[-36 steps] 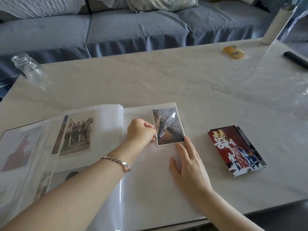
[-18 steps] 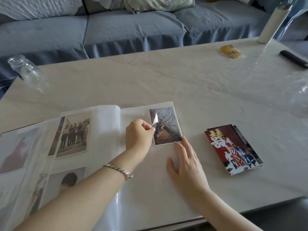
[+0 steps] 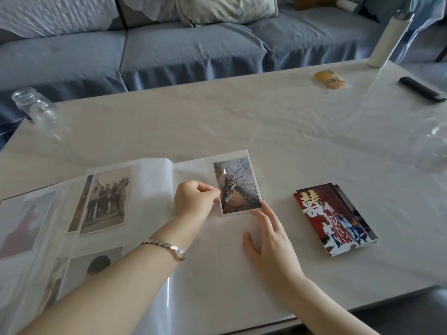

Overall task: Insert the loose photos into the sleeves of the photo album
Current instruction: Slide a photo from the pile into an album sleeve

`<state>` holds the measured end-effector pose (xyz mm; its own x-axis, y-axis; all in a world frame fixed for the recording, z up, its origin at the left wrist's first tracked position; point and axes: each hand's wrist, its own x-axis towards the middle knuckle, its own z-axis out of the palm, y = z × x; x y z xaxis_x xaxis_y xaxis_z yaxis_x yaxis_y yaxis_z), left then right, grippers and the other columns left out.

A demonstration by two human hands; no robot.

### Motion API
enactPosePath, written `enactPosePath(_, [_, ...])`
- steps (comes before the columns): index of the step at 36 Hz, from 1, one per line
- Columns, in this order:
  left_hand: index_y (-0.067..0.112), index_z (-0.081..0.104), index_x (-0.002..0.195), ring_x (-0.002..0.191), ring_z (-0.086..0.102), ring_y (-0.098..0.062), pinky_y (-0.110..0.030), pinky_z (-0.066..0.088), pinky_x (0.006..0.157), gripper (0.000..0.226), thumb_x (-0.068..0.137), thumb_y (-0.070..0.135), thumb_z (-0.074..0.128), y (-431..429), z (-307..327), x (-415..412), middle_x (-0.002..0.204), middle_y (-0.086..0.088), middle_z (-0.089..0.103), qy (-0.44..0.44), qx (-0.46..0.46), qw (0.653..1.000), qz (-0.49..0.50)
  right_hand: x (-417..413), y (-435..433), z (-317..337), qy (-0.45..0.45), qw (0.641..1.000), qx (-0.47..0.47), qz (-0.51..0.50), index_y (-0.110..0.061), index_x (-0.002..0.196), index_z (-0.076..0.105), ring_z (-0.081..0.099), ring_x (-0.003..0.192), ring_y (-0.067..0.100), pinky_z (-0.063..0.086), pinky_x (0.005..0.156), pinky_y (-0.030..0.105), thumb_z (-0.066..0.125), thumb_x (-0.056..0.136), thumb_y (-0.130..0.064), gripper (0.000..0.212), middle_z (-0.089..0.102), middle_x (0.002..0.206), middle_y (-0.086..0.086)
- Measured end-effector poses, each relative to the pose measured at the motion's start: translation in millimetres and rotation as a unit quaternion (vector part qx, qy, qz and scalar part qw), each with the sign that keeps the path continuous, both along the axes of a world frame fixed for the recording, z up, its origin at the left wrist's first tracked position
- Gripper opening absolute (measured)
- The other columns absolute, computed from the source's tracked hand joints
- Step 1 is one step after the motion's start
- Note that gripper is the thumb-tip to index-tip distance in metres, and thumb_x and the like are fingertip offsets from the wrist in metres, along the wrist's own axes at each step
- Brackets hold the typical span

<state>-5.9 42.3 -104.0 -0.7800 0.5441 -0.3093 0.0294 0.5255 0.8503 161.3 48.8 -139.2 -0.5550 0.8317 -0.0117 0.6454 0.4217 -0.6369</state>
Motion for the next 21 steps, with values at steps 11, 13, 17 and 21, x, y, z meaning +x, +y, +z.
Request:
enactPosePath(11, [0.015, 0.047, 0.111, 0.074, 0.061, -0.02, -0.032, 0.05, 0.073, 0.039, 0.079, 0.003, 0.065, 0.5, 1.0, -6.2, 0.081, 0.005, 0.059, 0.056, -0.021, 0.996, -0.073, 49.7, 51.0, 35.2, -0.207, 0.972, 0.057, -0.091, -0.016, 0.144, 0.029, 0.008, 0.144, 0.026, 0.017, 0.113, 0.035, 0.05, 0.094, -0.034, 0.057, 0.01, 0.156, 0.012])
enactPosePath(13, [0.016, 0.047, 0.115, 0.083, 0.057, -0.017, -0.024, 0.039, 0.069, 0.04, 0.08, 0.002, 0.061, -2.3, 1.8, -1.7, 0.096, 0.003, 0.054, 0.117, -0.023, 0.987, -0.105, 57.5, 58.5, 38.6, -0.29, 0.95, 0.043, -0.11, -0.014, 0.144, 0.023, 0.016, 0.142, 0.028, 0.019, 0.112, 0.036, 0.046, 0.095, -0.041, 0.061, 0.022, 0.151, 0.016])
enactPosePath(17, [0.015, 0.052, 0.11, 0.083, 0.052, -0.011, -0.016, 0.034, 0.066, 0.031, 0.083, 0.002, 0.058, -10.7, 4.5, 4.9, 0.11, 0.0, 0.049, 0.164, 0.0, 0.977, -0.137, 64.1, 63.5, 43.3, -0.35, 0.931, 0.046, -0.096, -0.014, 0.132, 0.04, 0.05, 0.116, 0.021, 0.038, 0.089, 0.028, 0.044, 0.095, -0.04, 0.045, 0.054, 0.122, 0.004])
enactPosePath(21, [0.019, 0.056, 0.089, 0.078, 0.054, -0.005, -0.003, 0.037, 0.062, 0.02, 0.083, 0.001, 0.056, -21.1, 8.2, 6.5, 0.095, 0.005, 0.059, 0.154, 0.033, 0.975, -0.154, 62.9, 58.9, 51.3, -0.358, 0.929, 0.06, -0.07, -0.019, 0.085, 0.048, 0.058, 0.087, 0.023, 0.035, 0.062, 0.025, 0.042, 0.094, -0.02, 0.011, 0.061, 0.093, 0.001])
